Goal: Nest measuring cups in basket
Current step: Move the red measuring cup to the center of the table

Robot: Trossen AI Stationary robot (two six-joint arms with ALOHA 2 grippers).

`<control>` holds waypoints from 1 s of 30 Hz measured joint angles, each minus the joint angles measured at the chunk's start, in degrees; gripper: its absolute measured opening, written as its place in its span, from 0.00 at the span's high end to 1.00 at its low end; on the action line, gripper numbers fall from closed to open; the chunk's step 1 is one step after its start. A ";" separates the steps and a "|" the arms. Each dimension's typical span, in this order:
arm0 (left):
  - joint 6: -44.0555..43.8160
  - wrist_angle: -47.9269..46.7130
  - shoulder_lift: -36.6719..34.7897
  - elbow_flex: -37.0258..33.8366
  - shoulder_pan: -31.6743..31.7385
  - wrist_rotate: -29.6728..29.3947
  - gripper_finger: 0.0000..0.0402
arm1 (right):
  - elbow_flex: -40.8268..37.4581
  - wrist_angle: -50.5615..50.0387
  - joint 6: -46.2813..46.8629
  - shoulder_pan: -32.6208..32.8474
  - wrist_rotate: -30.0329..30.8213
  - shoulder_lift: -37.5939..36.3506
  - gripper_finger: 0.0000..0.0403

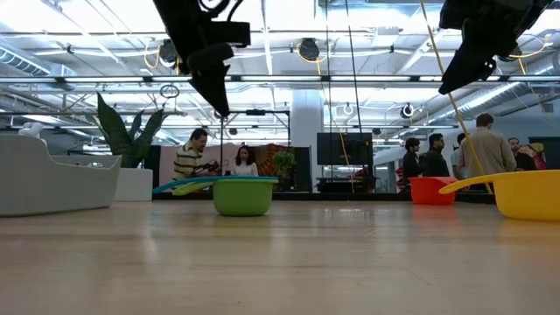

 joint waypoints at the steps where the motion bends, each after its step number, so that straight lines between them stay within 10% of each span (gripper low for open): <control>1: 0.29 0.70 0.14 0.00 0.49 1.12 0.79 | 0.00 -0.01 0.21 0.00 -0.01 0.00 0.51; 7: 5.89 3.62 0.30 0.02 -2.34 9.82 0.79 | 0.00 -0.95 0.63 0.00 -0.24 0.00 0.51; 22: 9.81 16.89 -0.21 0.00 -9.35 9.05 0.79 | 0.00 -6.23 2.51 -2.56 11.89 1.75 0.51; 30: 19.20 23.39 -2.92 0.05 -12.70 9.00 0.79 | 0.00 2.70 -5.48 -11.99 8.17 11.26 0.51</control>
